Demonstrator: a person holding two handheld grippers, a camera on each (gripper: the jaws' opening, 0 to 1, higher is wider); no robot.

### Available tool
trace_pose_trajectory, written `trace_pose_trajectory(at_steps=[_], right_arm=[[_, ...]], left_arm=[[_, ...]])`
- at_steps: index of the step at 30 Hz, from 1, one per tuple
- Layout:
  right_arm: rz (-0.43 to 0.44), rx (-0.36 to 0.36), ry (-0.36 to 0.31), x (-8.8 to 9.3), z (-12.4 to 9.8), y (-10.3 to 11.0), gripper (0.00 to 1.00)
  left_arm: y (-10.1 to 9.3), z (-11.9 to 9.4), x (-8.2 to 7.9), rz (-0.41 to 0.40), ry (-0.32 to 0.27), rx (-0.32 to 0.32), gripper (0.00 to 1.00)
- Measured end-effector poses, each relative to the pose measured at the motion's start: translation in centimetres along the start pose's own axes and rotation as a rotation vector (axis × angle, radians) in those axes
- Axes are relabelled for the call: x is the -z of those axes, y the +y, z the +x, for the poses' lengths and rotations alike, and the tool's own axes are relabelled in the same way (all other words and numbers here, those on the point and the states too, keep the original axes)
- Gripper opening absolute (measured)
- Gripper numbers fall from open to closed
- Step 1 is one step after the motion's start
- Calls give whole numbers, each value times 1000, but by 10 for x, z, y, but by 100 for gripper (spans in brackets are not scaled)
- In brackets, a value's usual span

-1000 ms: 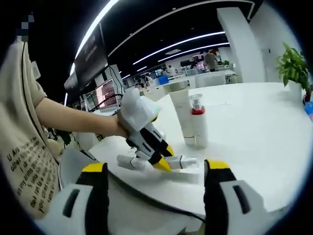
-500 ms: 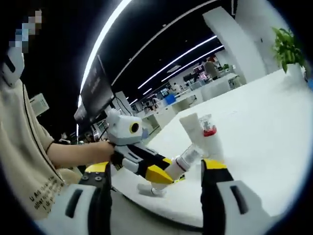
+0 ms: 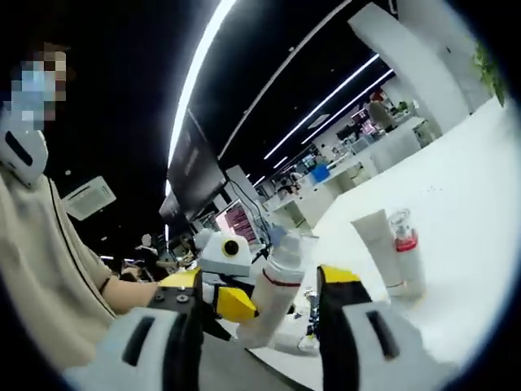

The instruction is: Arrange the skincare products in the storage area until every visible bottle or jar stands upright without overlapping.

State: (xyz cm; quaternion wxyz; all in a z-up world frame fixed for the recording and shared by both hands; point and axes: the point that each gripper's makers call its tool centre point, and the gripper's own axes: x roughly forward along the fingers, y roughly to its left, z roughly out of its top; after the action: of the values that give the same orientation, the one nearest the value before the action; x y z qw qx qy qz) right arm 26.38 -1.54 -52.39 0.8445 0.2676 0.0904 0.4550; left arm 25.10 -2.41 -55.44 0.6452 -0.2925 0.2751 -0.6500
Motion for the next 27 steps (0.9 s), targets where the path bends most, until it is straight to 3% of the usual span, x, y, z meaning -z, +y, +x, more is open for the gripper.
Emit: trace_pose_trajectory(at_steps=[2, 4, 9, 17, 19, 23, 26, 27], right_arm=[[35, -50, 28, 2, 7, 7, 41], [29, -58, 20, -1, 12, 6, 35], [129, -131, 21, -7, 19, 10, 23], [151, -199, 58, -8, 26, 25, 22], [157, -195, 63, -10, 27, 25, 22], [259, -107, 139, -5, 27, 16, 20], [250, -72, 137, -7, 28, 15, 19], [237, -41, 128, -9, 28, 11, 19]], left_arm=[[-3, -5, -3, -12, -27, 4, 16], [-9, -9, -6, -6, -46, 20, 16], [-21, -16, -12, -3, -82, 63, 16], [-32, -16, -12, -42, -98, 99, 16], [-32, -15, -12, -52, -106, 101, 16], [-28, -15, -13, -105, -104, 77, 17], [-26, -16, -14, -112, -112, 63, 17], [-22, -17, -18, -98, -128, 31, 18]])
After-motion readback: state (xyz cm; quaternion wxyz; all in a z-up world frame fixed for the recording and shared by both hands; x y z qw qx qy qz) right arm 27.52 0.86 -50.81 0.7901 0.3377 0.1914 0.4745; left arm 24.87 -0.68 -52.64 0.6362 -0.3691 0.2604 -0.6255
